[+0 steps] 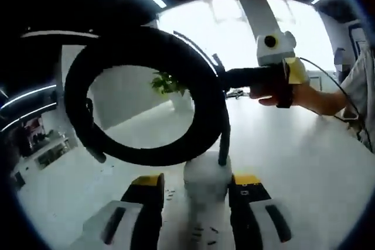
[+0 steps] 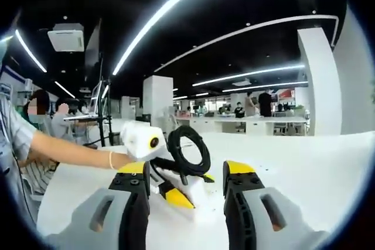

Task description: Straighten the power strip on the desk, plug the charger into it

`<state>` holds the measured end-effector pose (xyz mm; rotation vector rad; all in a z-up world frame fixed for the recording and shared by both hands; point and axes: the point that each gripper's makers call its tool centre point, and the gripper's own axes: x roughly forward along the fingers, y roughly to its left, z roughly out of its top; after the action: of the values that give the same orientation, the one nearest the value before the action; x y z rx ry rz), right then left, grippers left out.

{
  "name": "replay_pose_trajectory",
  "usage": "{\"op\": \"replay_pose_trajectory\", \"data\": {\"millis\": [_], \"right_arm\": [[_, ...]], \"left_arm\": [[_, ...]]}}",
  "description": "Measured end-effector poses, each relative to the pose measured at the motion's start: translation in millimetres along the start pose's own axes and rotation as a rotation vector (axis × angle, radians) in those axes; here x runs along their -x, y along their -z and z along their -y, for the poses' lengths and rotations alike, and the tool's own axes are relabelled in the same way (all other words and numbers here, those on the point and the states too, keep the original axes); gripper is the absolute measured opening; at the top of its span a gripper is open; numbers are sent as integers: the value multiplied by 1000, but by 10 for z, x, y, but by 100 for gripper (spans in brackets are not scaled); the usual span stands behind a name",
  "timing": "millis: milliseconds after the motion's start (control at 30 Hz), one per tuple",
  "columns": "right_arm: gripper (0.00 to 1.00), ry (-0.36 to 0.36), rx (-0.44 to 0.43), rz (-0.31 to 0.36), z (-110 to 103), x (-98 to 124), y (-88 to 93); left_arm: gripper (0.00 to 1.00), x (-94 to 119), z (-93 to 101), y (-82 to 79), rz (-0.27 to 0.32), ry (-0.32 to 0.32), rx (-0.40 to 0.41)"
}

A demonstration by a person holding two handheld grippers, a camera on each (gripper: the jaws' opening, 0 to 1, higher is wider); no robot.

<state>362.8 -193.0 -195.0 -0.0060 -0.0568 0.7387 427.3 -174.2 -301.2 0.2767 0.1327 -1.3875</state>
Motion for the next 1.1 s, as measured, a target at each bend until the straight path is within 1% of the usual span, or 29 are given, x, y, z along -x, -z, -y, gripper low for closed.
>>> {"op": "replay_pose_trajectory", "data": {"millis": [33, 167, 200, 300, 367, 500, 633, 700, 767, 800, 833, 900, 967, 1000, 1067, 1100], "right_arm": [[49, 1, -1, -1, 1, 5, 3], [49, 6, -15, 6, 11, 16, 10], [49, 4, -22, 10, 14, 15, 13], [49, -6, -48, 13, 11, 17, 37], [50, -9, -55, 15, 15, 12, 46], [56, -26, -53, 29, 14, -8, 50], [59, -32, -58, 53, 52, -34, 34], [61, -35, -55, 63, 67, -40, 25], [65, -45, -44, 71, 64, -49, 16], [68, -51, -38, 72, 60, -55, 18], [72, -64, -25, 75, 48, -64, 13], [85, -88, 0, 76, 20, -84, 17], [96, -111, 31, 59, -12, -113, 48], [99, -122, 49, 50, -28, -126, 65], [100, -130, 87, 27, -32, -147, 105], [100, -138, 94, 27, -44, -163, 108]], "left_arm": [[52, 9, -15, -9, 6, -4, 15], [58, 58, -59, -31, 17, -22, 29], [61, 67, -65, -35, 19, -26, 33], [69, 124, -72, -97, 50, -35, 56], [69, 163, -72, -135, 62, -42, 65], [77, 236, -46, -214, 98, -44, 91], [80, 291, -22, -195, 78, -52, 102], [87, 339, 0, -209, 86, -59, 103], [92, 382, 7, -240, 96, -65, 104], [97, 403, 8, -256, 102, -69, 104], [99, 422, 4, -269, 106, -74, 106], [99, 461, -15, -272, 108, -90, 102], [99, 491, -37, -281, 116, -102, 103], [99, 516, -44, -286, 122, -109, 104], [99, 559, -51, -292, 130, -115, 107], [99, 581, -55, -299, 135, -119, 110]]}}
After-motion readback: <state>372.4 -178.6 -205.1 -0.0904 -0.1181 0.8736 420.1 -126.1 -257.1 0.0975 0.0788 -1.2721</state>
